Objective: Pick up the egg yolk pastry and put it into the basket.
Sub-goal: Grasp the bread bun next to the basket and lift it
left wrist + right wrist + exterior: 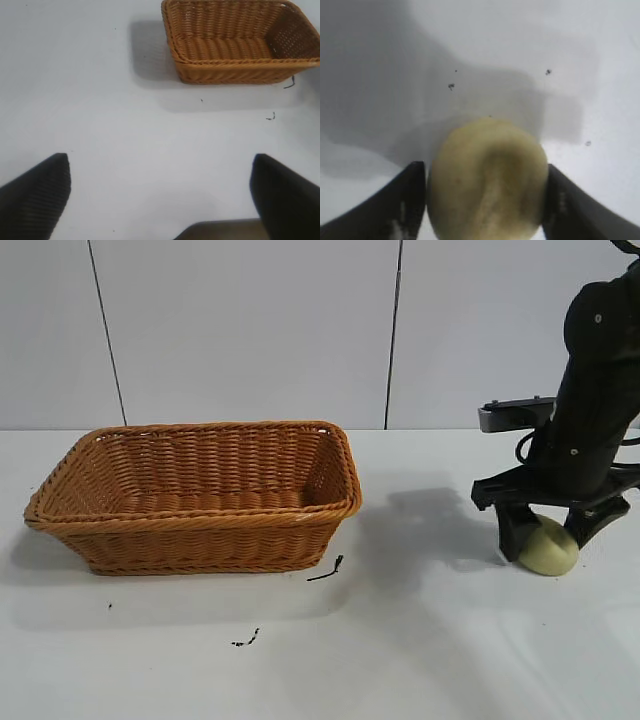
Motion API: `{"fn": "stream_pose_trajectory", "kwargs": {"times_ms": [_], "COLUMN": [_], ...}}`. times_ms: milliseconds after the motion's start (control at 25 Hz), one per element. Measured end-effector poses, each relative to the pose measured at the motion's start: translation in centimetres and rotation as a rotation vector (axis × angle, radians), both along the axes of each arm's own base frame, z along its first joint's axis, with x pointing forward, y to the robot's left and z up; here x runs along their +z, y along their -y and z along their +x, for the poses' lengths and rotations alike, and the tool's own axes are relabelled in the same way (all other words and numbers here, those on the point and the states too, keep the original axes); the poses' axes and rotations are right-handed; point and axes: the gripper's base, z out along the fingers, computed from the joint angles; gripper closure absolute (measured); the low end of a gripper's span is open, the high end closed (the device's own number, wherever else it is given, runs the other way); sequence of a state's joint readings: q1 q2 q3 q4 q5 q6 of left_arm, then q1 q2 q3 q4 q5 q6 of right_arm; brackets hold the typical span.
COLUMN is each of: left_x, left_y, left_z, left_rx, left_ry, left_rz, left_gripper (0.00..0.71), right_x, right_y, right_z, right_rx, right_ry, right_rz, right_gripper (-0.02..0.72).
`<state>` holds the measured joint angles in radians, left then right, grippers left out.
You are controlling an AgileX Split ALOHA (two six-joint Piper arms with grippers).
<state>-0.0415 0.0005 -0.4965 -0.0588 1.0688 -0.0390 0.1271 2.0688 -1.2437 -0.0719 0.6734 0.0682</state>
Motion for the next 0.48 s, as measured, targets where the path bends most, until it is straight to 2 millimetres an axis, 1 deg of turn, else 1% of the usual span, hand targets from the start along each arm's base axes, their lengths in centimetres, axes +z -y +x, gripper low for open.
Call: {"fn": "stream_pose_trajectory", "kwargs": {"times_ms": [40,80,160,240,360,480], "left_x": [0.0,0.0,0.0,0.0,0.0,0.0], "left_y": [0.0,0.0,0.0,0.0,0.0,0.0], "left_z": [0.0,0.0,0.0,0.0,0.0,0.0], "left_rx": [0.000,0.000,0.000,0.000,0.000,0.000], "left_ry": [0.000,0.000,0.000,0.000,0.000,0.000], "left_rz": [0.000,0.000,0.000,0.000,0.000,0.000], "left_gripper": [0.015,0.015,0.015,0.015,0.015,0.015], "right_x": [0.0,0.0,0.0,0.1,0.8,3.0], "right_y": [0.0,0.0,0.0,0.0,0.0,0.0], "right_z": [0.0,0.0,0.0,0.0,0.3,0.9], "right_rx": [0.000,0.000,0.000,-0.001,-0.005,-0.006], "right_ry": [0.000,-0.002,-0.001,-0.009,-0.040,-0.071], "right_rz": [0.000,0.000,0.000,-0.002,-0.009,-0.019], "right_gripper": [0.490,0.540,0.585,0.598,0.606,0.606]}}
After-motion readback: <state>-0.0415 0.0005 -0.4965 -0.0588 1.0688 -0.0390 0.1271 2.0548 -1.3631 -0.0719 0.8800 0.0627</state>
